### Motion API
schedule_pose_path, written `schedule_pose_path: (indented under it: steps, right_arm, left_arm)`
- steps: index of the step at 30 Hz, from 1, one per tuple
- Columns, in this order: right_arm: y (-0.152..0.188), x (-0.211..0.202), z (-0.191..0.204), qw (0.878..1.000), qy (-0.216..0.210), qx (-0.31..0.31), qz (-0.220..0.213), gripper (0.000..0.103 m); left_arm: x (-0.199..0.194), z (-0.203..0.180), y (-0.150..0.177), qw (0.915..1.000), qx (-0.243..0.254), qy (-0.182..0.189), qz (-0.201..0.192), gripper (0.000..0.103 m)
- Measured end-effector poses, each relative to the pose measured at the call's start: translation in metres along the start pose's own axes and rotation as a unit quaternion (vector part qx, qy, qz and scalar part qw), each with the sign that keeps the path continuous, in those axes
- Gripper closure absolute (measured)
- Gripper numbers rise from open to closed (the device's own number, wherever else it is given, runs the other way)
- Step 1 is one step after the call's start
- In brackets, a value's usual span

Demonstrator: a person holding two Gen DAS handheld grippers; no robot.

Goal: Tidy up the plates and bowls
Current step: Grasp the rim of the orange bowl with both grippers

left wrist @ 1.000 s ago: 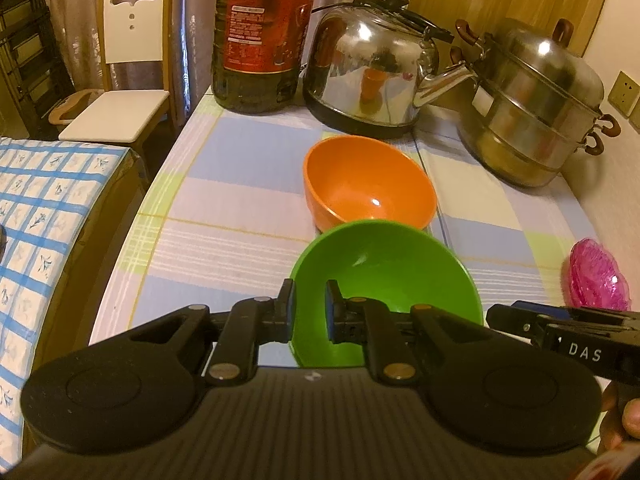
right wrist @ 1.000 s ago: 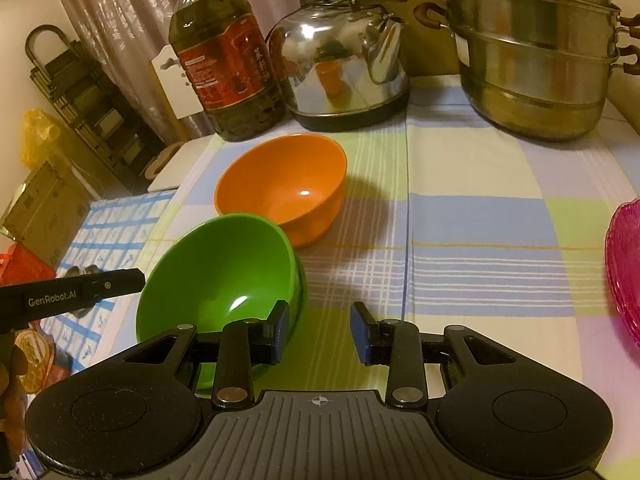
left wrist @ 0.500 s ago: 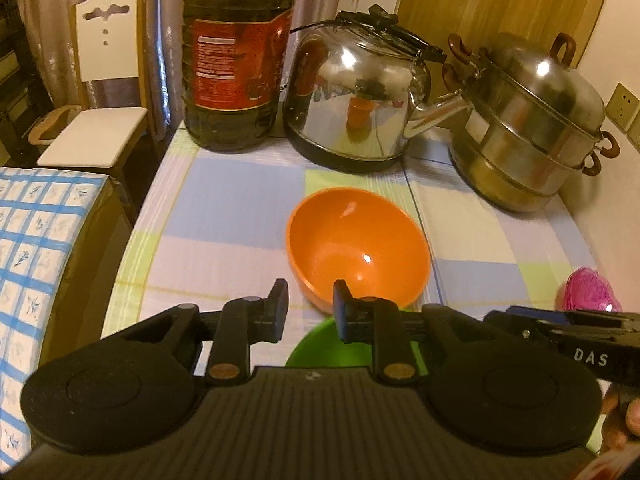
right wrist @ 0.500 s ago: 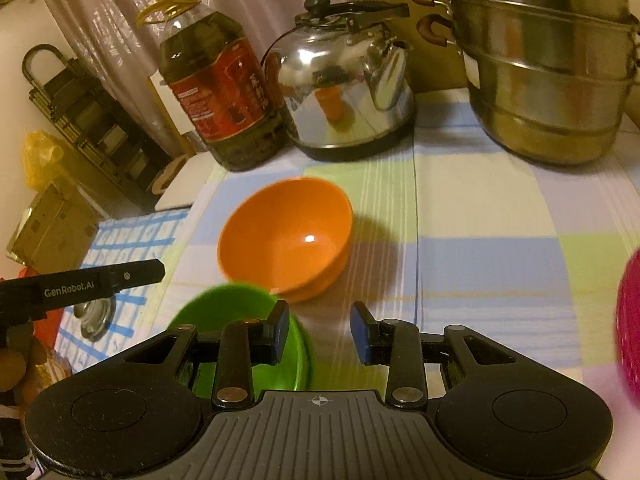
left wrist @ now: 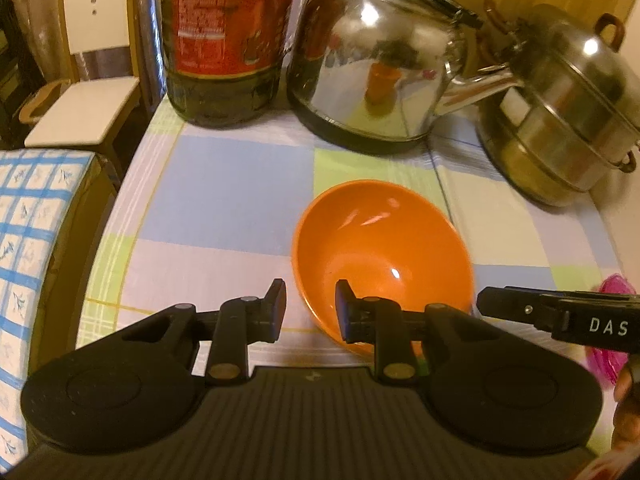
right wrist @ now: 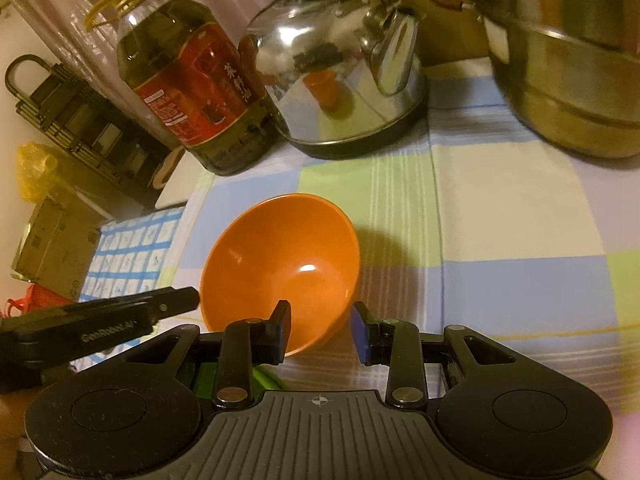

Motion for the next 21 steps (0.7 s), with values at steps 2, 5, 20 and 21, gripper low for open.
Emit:
schedule_pose_path:
  steps: [2,5,20,21]
  right_arm:
    - [-0.002,0.01,-0.002,1.0,-0.001,0.001,0.008,0.069]
    - [-0.004,0.022,-0.004,1.0,0.002,0.001,0.016,0.069]
    - [-0.007,0.045,-0.016,0.999,0.02,0.003,0.031,0.089]
    - [-0.007,0.044,-0.016,0.999,0.022,0.002,0.032,0.089]
  left_arm:
    - [0.007,0.003,-0.001,1.0,-0.005,0.006,0.004,0.08]
    - [0.016,0.005,-0.003,0.9997,-0.014,0.016,0.008,0.08]
    - [0.025,0.002,-0.004,0.9999,0.006,-0.005,0.008,0.092]
    - [0.025,0.002,-0.004,0.9999,0.005,-0.006,0.009,0.093]
Point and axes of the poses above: each gripper's, at about its wrist camera, not at the fingertips, and x roughly the way its jaws point, z to its left, y to its underside, the point moved 2 cm from there along x, roughly the way its jaws point, and after that the axes turned 4 degrees about -x, right-handed, at the moved point
